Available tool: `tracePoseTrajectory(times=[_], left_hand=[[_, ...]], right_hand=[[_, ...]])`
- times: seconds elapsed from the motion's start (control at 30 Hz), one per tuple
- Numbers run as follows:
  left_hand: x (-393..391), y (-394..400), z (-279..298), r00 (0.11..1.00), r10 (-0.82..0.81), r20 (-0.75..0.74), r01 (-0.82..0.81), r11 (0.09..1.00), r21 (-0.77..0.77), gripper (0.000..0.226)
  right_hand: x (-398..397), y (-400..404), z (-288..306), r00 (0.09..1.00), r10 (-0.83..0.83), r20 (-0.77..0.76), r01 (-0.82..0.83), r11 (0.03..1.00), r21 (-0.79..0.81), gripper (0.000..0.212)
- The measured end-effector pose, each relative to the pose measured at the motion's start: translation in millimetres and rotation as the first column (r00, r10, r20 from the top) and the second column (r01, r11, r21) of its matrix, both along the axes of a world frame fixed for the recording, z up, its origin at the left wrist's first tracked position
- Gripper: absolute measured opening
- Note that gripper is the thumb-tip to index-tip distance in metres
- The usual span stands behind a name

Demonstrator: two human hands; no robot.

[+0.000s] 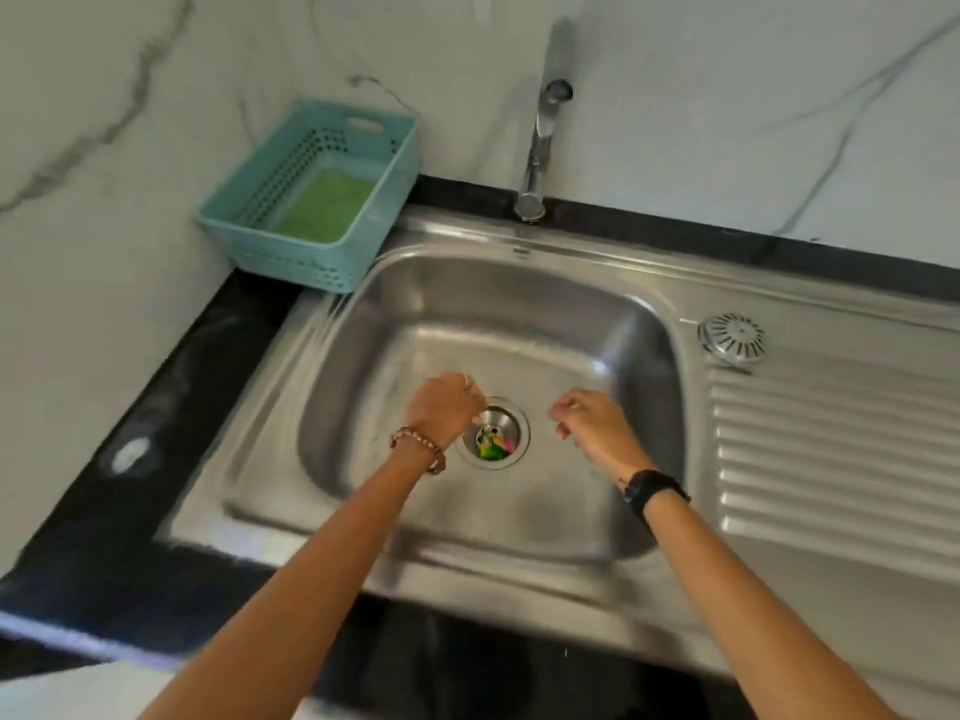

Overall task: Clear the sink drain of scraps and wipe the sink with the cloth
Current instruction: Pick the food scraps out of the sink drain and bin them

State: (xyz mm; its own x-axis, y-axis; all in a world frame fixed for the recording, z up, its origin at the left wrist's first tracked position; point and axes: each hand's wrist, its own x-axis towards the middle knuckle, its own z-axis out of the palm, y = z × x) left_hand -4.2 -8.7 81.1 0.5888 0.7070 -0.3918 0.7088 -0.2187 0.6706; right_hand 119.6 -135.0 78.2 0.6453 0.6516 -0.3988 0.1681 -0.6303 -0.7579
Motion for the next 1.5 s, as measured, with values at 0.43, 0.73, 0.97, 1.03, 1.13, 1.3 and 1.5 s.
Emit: tracePoseTrajectory(times=[0.43, 0.73, 0.97, 1.03, 1.13, 1.3, 1.5], left_hand=[[60.2, 3.7, -135.1, 0.787, -0.181, -0.589, 0.321, 0.937, 0.141, 0.027], [19.8, 4.4, -52.6, 0.921, -0.068, -0.383, 0.134, 0.980, 0.148, 0.019], [-116.8, -67.5, 66.9, 0.987, 0.159, 0.013, -0.159, 0.972, 0.173, 0.004], [-174.1, -99.8, 83.1, 0.964, 0.253, 0.076, -0.263, 0.949, 0.175, 0.005], [-276.5, -153.2, 84.1, 0.915, 0.390, 0.104, -0.404, 0.893, 0.200, 0.008], [-426.7, -231.4, 33.7, 0.760, 0.641, 0.104, -0.650, 0.753, 0.108, 0.011], [-537.0, -261.8, -116.4, 0.454, 0.891, -0.020, -0.878, 0.443, -0.181, 0.009]], right_hand=[[23.2, 59.9, -134.2, 0.732, 0.630, 0.259, -0.440, 0.727, -0.527, 0.026], [17.5, 38.8, -55.5, 0.947, 0.264, 0.183, -0.239, 0.960, -0.146, 0.020], [-99.8, -18.7, 57.2, 0.971, 0.204, -0.126, -0.153, 0.932, 0.329, 0.014], [-153.6, -39.3, 75.0, 0.936, 0.288, -0.201, -0.195, 0.903, 0.383, 0.014], [-248.1, -70.1, 80.8, 0.844, 0.468, -0.260, -0.348, 0.849, 0.398, 0.020], [-380.6, -105.4, 38.8, 0.687, 0.703, -0.182, -0.665, 0.710, 0.232, 0.011], [-497.9, -102.1, -97.8, 0.456, 0.877, 0.150, -0.875, 0.473, -0.106, 0.006]])
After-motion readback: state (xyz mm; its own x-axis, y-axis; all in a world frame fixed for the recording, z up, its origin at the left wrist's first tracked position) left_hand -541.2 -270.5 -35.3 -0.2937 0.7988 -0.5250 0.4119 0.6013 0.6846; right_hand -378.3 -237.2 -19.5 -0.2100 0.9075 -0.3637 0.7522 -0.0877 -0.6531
